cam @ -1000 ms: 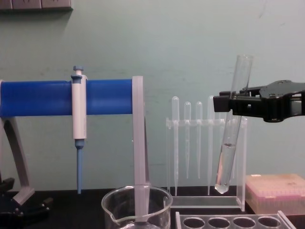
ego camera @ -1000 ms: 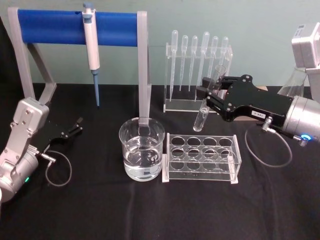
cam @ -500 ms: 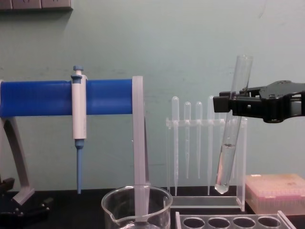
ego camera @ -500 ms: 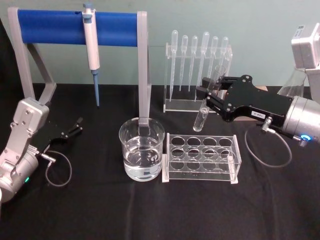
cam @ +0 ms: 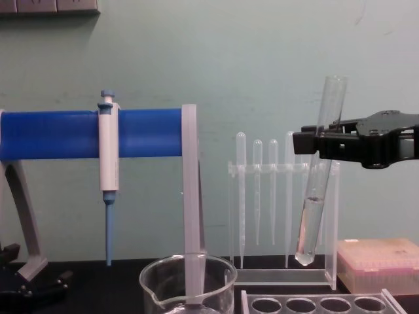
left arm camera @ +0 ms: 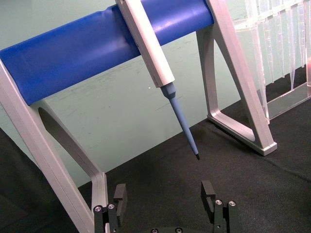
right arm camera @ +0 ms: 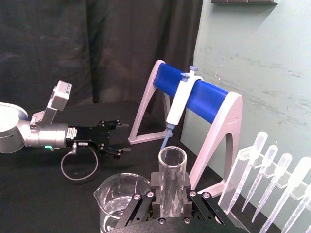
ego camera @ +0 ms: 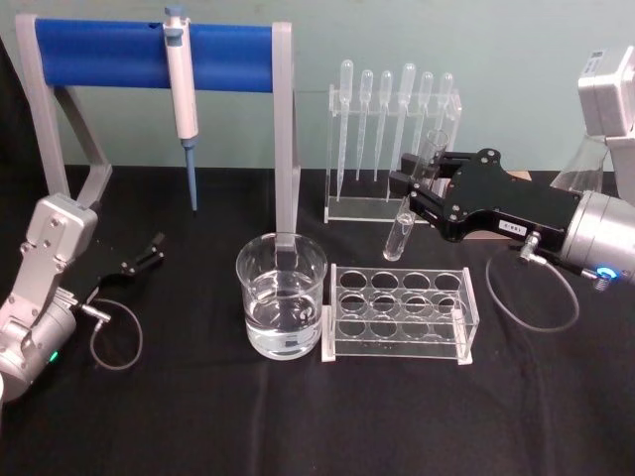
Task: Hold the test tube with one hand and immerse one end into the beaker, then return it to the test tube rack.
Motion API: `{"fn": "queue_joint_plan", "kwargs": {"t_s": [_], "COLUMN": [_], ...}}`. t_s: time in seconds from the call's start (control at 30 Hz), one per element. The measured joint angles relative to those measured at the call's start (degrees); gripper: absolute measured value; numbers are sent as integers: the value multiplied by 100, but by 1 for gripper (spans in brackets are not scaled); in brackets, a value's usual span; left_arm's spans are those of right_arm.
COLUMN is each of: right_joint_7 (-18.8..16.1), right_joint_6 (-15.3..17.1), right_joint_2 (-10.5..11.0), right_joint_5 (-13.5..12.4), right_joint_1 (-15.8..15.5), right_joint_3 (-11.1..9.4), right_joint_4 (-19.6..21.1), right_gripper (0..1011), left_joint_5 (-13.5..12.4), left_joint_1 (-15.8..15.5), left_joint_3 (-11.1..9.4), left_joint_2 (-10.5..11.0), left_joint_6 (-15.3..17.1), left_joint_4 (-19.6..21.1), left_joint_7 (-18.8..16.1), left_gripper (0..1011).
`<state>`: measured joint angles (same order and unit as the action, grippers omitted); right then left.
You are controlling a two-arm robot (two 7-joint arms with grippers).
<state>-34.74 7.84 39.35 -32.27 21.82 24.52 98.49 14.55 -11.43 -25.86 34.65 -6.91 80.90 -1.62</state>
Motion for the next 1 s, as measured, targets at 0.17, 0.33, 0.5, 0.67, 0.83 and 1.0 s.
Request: {"fn": "queue_joint_plan", "kwargs": {"t_s": [0.17, 0.33, 0.5, 0.67, 0.83, 1.0], "right_joint_7": [0, 0, 0, 0, 0, 0], "right_joint_6": [0, 0, 0, 0, 0, 0], "right_joint_2": [0, 0, 0, 0, 0, 0], "right_joint_5": [0, 0, 0, -1, -1, -1], "right_joint_1": [0, 0, 0, 0, 0, 0], "right_joint_3": [0, 0, 0, 0, 0, 0], "right_joint_4": [0, 0, 0, 0, 0, 0], "right_gripper": [226, 226, 227, 226, 226, 226], "left_joint_5": [0, 0, 0, 0, 0, 0], "left_joint_1": [0, 0, 0, 0, 0, 0], "left_joint_3": [0, 0, 0, 0, 0, 0], "left_joint_2": [0, 0, 0, 0, 0, 0], "left_joint_6": [0, 0, 0, 0, 0, 0], "left_joint_4": [0, 0, 0, 0, 0, 0], "left_joint_7": [0, 0, 0, 0, 0, 0], "left_gripper": [1000, 1000, 1000, 1000, 1000, 1000]}}
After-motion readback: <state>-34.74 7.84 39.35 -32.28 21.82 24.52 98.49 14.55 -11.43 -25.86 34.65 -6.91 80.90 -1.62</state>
